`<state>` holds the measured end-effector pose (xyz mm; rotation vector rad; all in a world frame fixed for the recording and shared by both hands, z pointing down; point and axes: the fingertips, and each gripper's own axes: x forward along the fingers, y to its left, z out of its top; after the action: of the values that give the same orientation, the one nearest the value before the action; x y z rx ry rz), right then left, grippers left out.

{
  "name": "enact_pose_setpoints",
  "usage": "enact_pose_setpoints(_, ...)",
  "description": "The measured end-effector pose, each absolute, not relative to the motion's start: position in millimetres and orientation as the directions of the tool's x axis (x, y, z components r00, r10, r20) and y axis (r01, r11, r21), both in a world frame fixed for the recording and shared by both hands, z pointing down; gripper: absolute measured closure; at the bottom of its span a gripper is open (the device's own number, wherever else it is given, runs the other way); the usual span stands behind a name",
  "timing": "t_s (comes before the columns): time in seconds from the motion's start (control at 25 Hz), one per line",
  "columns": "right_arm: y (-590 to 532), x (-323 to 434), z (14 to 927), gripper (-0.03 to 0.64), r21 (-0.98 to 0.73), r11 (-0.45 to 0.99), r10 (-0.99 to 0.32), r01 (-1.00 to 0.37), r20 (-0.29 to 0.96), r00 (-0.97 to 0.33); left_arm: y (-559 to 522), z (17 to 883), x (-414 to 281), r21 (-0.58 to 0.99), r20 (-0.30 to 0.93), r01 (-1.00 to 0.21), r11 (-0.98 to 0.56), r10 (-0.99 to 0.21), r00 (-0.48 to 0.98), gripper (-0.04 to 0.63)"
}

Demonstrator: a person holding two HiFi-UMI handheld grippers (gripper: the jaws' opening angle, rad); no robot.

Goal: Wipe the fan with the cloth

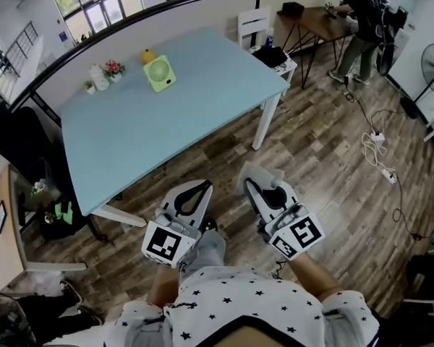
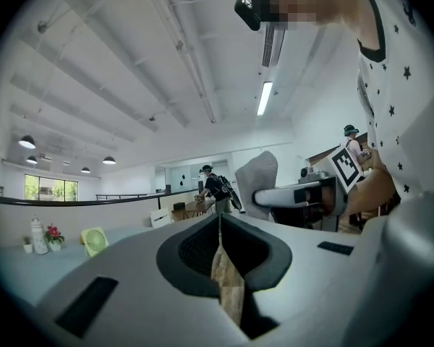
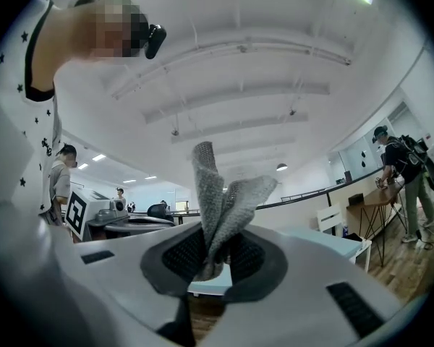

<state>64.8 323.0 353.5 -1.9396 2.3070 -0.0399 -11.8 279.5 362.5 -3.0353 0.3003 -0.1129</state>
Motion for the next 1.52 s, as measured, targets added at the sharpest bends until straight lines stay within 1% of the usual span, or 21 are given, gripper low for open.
enact_pose_setpoints(0.12,297,71,355,0.568,-0.106,0.181,-0.982,-0.978,-0.068,-0.175,256,369,-4,-0.090,0.084,-0.188,-0.978,-0.196,0.977,0.561)
enact_pose_setpoints(0.28,267,78,354,0.568,-0.104,0.186,-0.982,-0.977,-0.052,-0.181,228,367,3,-0.069,0.075,-0.189,-0.980,-0.194,0.978,0.561)
enact_pose_setpoints(0.6,206,81,352,0.568,-0.097,0.190,-0.982,-0.977,-0.032,-0.188,166,365,3,-0.078,0.070,-0.205,-0.976,-0.210,0.975,0.561)
enact_pose_setpoints(0.92,154,79,353,0.568,-0.083,0.197,-0.980,-0.977,-0.004,-0.197,112,363,-3,-0.046,0.024,-0.228,-0.973,-0.229,0.973,0.561)
enact_pose_setpoints(1.2,126,63,359,0.568,-0.074,0.230,-0.972,-0.970,0.020,-0.232,83,364,-18,-0.039,0.002,-0.254,-0.966,-0.254,0.967,0.561)
enact_pose_setpoints(1.36,117,60,364,0.568,-0.086,0.246,-0.968,-0.965,0.026,-0.249,73,369,-23,-0.038,0.024,-0.271,-0.962,-0.272,0.962,0.561)
enact_pose_setpoints(1.52,104,62,369,0.568,-0.098,0.266,-0.962,-0.959,0.033,-0.270,68,370,-22,-0.027,0.020,-0.282,-0.959,-0.282,0.959,0.561)
